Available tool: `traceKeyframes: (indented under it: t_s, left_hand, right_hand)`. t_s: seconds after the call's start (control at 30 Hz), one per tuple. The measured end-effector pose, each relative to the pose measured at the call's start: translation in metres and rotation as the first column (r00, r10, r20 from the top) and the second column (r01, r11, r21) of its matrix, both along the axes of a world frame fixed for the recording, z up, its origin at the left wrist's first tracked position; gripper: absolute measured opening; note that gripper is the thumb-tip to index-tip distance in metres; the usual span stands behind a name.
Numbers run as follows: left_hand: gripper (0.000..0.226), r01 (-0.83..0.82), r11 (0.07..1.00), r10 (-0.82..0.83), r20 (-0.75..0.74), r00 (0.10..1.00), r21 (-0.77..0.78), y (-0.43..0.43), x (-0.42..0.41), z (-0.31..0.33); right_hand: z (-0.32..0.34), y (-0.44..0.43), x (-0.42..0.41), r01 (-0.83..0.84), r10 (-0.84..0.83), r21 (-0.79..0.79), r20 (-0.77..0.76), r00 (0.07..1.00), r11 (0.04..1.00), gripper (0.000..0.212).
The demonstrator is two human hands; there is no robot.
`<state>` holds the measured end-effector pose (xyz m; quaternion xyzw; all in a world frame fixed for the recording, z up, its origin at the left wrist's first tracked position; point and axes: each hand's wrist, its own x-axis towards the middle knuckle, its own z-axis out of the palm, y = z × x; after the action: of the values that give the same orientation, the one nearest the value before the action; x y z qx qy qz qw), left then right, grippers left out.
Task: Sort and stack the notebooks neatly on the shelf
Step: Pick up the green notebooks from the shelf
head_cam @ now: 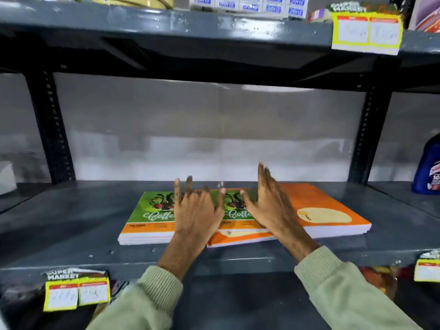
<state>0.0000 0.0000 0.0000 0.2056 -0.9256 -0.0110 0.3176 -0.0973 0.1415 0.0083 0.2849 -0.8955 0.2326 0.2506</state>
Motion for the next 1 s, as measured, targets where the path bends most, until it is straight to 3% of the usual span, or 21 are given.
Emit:
traceKeyframes:
  t_s: [0.13,0.2,0.33,0.5,0.63,0.7,0.8,0.9,1.0]
  left_hand:
    - [0.068,0.013,1.0,-0.014,0.127,0.992,0.005,0.013,-0.004,-0.013]
    - [0.056,0.059,0.997,-0.063,0.084,0.994,0.059,0.019,-0.008,-0.017]
    - [0.034,0.182,0.925,-0.159,-0.094,0.983,0.335,0.024,-0.012,-0.015]
    - [0.046,0.447,0.738,-0.211,-0.456,0.865,0.506,0.025,-0.003,-0.005]
    - [0.05,0.614,0.457,-0.091,-0.653,0.752,0.643,0.017,0.005,0.01]
    - [0.045,0.659,0.38,-0.036,-0.701,0.712,0.649,0.003,0.014,0.019]
    - [0.04,0.703,0.319,0.028,-0.747,0.664,0.636,-0.021,0.033,0.03]
    - [0.043,0.736,0.151,0.139,-0.751,0.646,0.661,-0.038,0.045,0.029]
    - [0.045,0.727,0.105,0.219,-0.729,0.649,0.679,-0.052,0.051,0.021]
  right_hand:
    - [-0.017,0.0,-0.002,0.038,-0.064,0.115,0.23,0.971,0.993,0.094]
    - [-0.021,-0.001,0.0,0.036,-0.059,0.088,0.276,0.959,0.995,0.089]
    - [-0.022,0.001,0.003,0.027,-0.03,0.016,0.242,0.97,0.999,0.078]
    - [-0.018,0.005,0.004,-0.032,0.091,-0.233,0.25,0.964,0.972,0.064]
    - [0.008,0.004,0.016,-0.09,0.281,-0.512,0.309,0.909,0.854,0.047]
    - [0.02,-0.005,0.021,-0.121,0.341,-0.588,0.279,0.898,0.799,0.044]
    - [0.029,-0.027,0.03,-0.166,0.309,-0.515,0.204,0.929,0.841,0.051]
    - [0.035,-0.047,0.047,-0.167,0.213,-0.328,0.109,0.971,0.93,0.064]
    - [0.03,-0.065,0.057,-0.24,0.307,-0.291,0.214,0.927,0.926,0.075]
